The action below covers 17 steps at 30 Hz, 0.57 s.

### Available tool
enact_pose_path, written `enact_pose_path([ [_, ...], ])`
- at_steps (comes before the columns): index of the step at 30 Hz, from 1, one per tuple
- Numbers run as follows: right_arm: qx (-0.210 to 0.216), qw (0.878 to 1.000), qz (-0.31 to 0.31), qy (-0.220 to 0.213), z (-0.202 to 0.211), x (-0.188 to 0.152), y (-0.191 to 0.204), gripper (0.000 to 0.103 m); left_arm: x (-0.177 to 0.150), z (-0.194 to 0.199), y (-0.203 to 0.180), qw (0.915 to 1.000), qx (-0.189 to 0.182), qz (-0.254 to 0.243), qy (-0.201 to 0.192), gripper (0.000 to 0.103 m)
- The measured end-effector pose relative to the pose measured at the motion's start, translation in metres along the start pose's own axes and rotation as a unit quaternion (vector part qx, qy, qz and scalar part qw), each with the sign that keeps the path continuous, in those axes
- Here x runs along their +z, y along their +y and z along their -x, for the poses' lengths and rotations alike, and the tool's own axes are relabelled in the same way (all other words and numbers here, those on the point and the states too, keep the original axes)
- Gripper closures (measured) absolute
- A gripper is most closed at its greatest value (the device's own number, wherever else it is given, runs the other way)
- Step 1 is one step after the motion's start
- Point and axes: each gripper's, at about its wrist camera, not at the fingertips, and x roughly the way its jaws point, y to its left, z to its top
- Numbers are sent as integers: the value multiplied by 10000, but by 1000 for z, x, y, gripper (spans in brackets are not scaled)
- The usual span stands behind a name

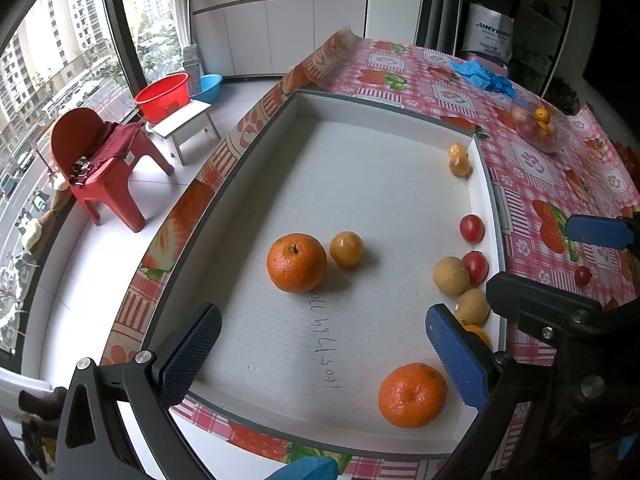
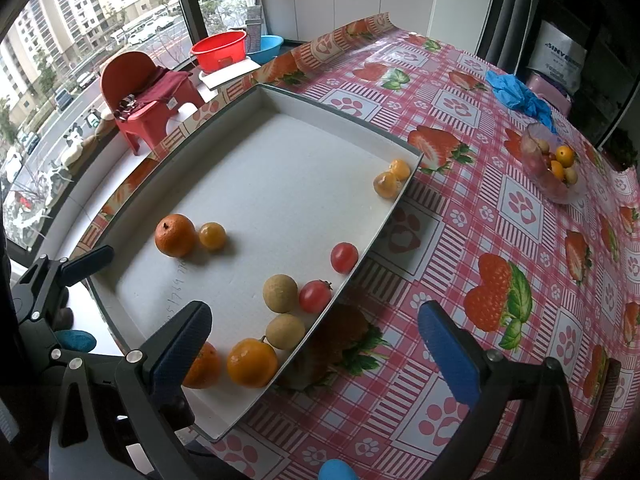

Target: Organize fruits

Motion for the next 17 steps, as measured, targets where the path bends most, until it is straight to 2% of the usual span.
enact_pose_path([
  [17,2,10000,63,-51,5,0,2,0,-2,0,2,10000,-25,58,-44,0],
])
